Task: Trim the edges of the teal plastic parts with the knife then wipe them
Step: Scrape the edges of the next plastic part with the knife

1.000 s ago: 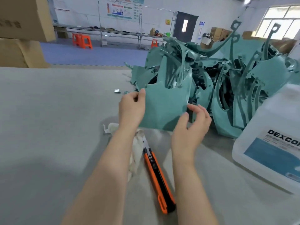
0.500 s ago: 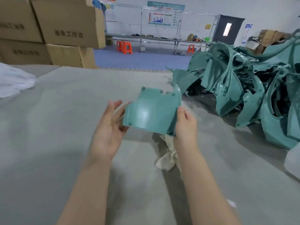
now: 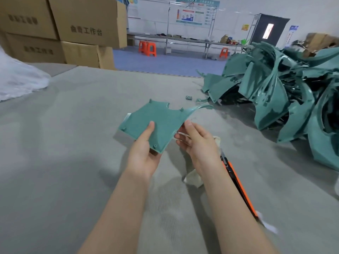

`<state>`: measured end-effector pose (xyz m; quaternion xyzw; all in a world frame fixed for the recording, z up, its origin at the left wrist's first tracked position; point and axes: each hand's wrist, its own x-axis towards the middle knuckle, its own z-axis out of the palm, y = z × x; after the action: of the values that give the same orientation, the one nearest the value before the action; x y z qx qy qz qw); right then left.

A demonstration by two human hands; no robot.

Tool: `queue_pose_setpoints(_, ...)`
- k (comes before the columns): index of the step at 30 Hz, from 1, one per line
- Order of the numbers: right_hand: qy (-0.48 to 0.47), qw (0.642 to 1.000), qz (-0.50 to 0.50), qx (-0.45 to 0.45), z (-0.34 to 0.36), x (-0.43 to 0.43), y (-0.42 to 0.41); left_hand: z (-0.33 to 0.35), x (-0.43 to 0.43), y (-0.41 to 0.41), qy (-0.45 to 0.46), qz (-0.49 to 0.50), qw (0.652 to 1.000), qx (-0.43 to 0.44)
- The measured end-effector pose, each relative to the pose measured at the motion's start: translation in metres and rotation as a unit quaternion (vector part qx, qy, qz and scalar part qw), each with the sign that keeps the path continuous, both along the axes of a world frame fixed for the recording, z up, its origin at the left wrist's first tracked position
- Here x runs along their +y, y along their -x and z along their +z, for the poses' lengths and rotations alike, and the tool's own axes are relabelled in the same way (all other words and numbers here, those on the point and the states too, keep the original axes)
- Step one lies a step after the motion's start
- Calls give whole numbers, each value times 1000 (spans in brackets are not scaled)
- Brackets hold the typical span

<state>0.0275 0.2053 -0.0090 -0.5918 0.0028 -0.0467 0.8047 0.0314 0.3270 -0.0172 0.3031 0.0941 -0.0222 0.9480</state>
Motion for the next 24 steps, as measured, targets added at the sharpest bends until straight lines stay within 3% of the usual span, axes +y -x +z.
queue_pose_setpoints(9, -4, 999, -32, -27, 0, 6, 3, 4, -6, 8, 44, 4, 997, 55)
queue_pose_setpoints(15, -12, 999, -25, -29, 1, 4, 2, 5, -6, 9, 45, 6, 997, 59)
queue_pose_setpoints(24, 48, 997, -22, -55, 6, 3, 3, 9, -4, 10, 16, 4, 999, 30)
